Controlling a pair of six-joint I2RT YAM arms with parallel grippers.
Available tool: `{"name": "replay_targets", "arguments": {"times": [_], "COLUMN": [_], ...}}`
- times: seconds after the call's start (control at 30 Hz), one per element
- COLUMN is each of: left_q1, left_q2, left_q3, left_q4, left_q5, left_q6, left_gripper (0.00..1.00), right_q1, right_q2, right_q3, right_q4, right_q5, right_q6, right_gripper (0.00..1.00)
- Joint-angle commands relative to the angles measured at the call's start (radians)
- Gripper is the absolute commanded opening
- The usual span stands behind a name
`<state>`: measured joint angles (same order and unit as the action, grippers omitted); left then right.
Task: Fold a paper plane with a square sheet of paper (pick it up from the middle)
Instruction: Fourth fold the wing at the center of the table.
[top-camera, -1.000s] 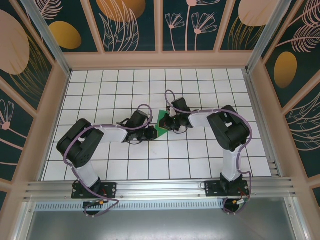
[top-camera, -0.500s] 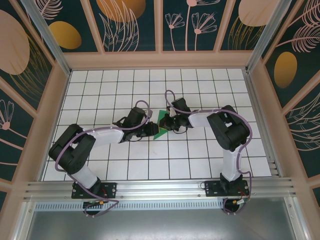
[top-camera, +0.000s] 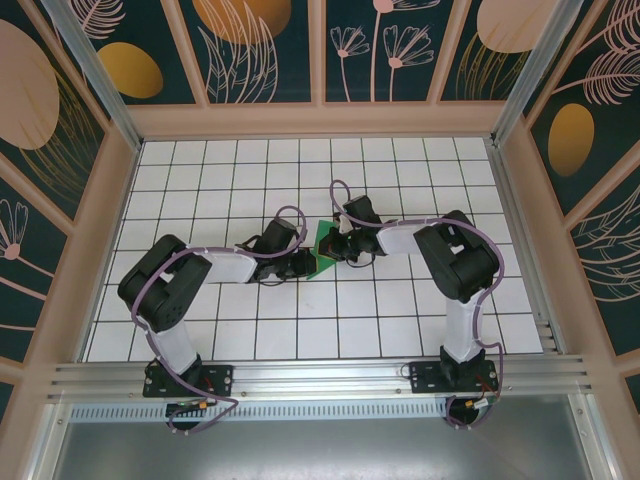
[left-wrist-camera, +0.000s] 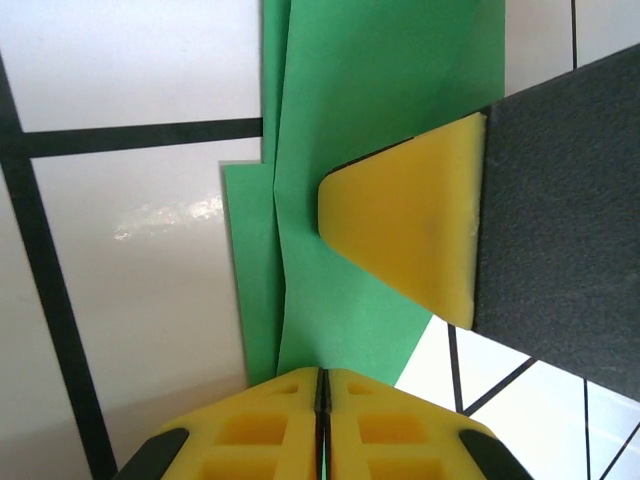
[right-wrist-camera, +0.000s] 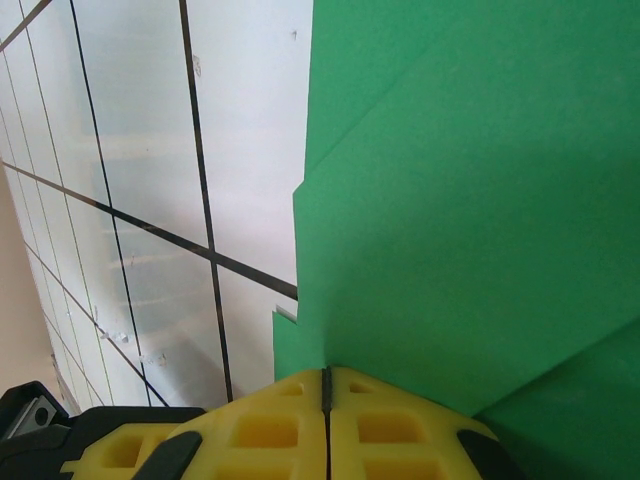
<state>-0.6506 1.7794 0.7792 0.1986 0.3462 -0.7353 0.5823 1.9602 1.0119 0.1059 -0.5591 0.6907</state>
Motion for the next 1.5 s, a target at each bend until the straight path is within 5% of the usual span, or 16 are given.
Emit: {"name": "replay_targets", "arguments": {"times": [0.0, 1.47], "left_q1": [0.001, -0.062], "left_q2": [0.017, -0.129], "left_q3": [-0.002, -0.153], "left_q4": [-0.030, -0.253], "left_q5": [0.030, 0.015], "left_q6": [0.000, 0.039], "left_gripper": [0.12, 0.09], "right_q1": [-0.002, -0.018], "right_q2": [0.050, 0.096], "right_q3": [-0.013, 0.003], "right_q4": [-0.051, -0.086], "right_q5": [0.054, 0.077], "right_q6": [0.002, 0.027], "right_gripper": [0.08, 0.08]}}
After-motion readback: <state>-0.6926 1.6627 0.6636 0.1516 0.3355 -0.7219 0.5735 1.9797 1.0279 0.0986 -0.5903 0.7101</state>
